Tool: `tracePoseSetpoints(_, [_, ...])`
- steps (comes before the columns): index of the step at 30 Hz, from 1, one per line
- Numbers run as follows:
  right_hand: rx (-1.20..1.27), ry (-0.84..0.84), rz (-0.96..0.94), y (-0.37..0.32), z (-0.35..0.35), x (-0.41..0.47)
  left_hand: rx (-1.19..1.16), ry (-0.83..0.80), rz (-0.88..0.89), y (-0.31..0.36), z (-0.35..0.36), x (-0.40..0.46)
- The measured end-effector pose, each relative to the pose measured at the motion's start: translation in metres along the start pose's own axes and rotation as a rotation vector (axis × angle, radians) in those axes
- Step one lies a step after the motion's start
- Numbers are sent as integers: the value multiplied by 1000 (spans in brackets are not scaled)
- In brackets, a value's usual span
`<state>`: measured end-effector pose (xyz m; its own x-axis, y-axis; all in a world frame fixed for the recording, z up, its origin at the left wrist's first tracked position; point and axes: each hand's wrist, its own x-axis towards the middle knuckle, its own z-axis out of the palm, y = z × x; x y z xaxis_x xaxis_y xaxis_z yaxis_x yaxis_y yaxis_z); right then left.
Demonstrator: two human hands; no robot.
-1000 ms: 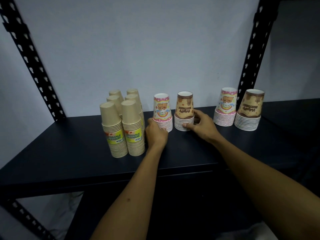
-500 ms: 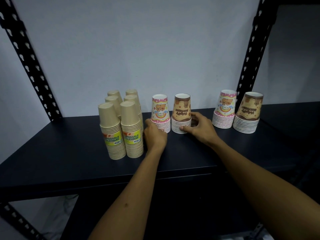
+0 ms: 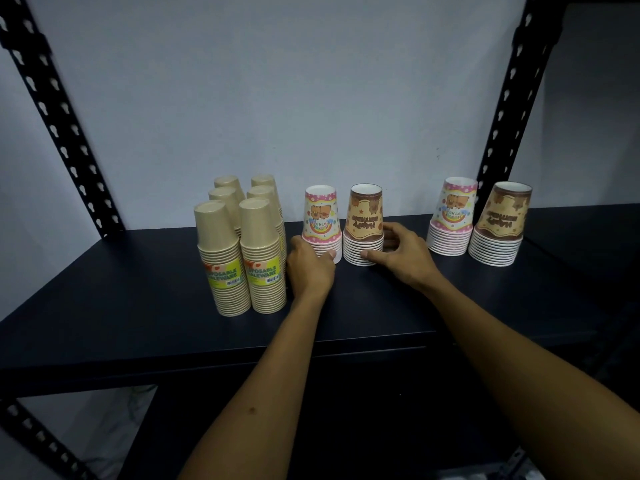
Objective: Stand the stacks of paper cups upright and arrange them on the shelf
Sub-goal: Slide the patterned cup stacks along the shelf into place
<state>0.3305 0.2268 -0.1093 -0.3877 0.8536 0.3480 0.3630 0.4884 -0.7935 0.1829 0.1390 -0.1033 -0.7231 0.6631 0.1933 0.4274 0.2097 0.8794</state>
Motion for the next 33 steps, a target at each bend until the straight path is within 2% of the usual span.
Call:
tracePoseSetpoints(21, [20,-47,14,-2,-1,-1,-17,-2,64,-7,3,2])
tracePoseSetpoints(24, [72,-13,66,-1,-5,-3,13,9,156,-5,2,-6])
tracePoseSetpoints(29, [176,79,146,-2,-14,-18,208,163,384,-2,-2,-26])
tracePoseSetpoints(33, [193,152,172,2,-26,-40,298,84,511,0,-2,-38])
